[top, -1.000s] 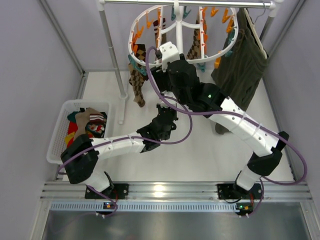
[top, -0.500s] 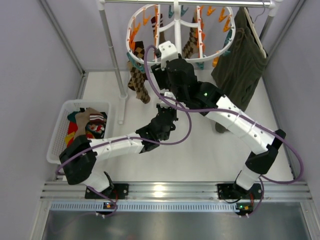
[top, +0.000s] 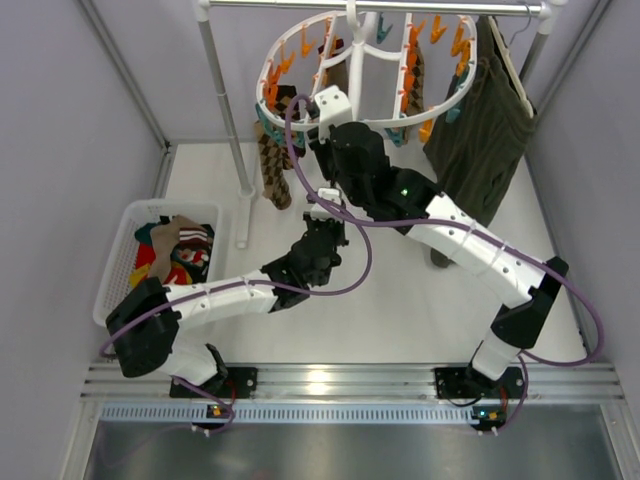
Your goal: Remove the socks clipped to the hanger
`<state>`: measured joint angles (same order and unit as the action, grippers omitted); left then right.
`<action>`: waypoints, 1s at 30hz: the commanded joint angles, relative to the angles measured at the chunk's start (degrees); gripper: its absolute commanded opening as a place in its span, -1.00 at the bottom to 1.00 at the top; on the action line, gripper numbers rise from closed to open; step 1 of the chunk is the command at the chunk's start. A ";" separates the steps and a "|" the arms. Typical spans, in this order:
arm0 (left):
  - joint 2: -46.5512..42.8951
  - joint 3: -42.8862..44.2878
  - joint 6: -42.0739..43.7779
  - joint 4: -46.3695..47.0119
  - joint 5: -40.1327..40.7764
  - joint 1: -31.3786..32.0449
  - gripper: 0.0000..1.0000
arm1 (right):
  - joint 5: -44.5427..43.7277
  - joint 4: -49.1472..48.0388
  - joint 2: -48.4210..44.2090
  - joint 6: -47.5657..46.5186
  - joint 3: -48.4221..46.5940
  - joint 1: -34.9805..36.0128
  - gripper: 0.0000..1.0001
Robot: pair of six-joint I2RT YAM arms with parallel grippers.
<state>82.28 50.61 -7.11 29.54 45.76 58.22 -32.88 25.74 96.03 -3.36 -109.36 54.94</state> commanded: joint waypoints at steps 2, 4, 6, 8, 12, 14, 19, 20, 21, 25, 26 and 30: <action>-2.21 -2.97 -3.34 2.10 -0.67 0.23 -1.00 | 0.37 -5.43 -2.95 0.81 0.81 -0.71 -0.54; -1.69 -3.24 -4.22 2.19 -0.76 0.23 -1.00 | 0.63 -5.78 -3.13 0.89 0.99 -0.62 -0.47; -0.98 -3.06 -4.40 2.19 -0.85 0.23 -1.00 | 0.45 -6.14 -3.04 1.07 0.91 -0.71 -0.26; -0.81 -2.71 -4.40 2.19 -1.20 0.23 -1.00 | 0.28 -6.57 -3.13 1.24 0.90 -0.62 -0.25; -1.24 -2.10 -4.05 2.19 -1.55 0.32 -1.00 | -0.34 -7.89 -3.22 1.60 1.17 -0.71 -0.28; -1.60 -2.18 -4.05 2.19 -1.64 0.32 -1.00 | -0.69 -8.25 -3.22 1.86 0.91 -0.71 -0.36; -2.12 -3.06 -4.40 2.19 -1.46 0.32 -1.00 | -0.87 -8.95 -3.22 1.95 0.90 -0.71 -0.78; -1.95 -3.50 -4.57 2.19 -1.20 0.32 -1.00 | -0.87 -8.95 -3.30 2.04 0.90 -0.71 -0.78; -1.95 -3.67 -4.58 2.19 -0.94 0.32 -1.00 | -0.87 -9.04 -3.30 2.12 0.99 -0.71 -0.78; -3.35 -5.60 -5.28 2.01 0.99 0.32 -1.00 | -0.52 -8.86 -4.00 2.30 2.04 -0.71 -0.76; -5.27 -6.48 -5.71 1.67 2.04 0.32 -1.00 | -0.51 -9.04 -4.18 2.39 2.48 -0.71 -0.77; -12.20 -10.70 -11.58 -6.40 7.76 0.06 -1.00 | 0.10 -9.65 -6.11 2.39 4.85 -0.62 -0.64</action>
<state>76.71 41.43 -13.65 26.72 47.97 58.35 -33.08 20.27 93.69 -1.67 -105.65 54.94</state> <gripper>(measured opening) 0.029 0.279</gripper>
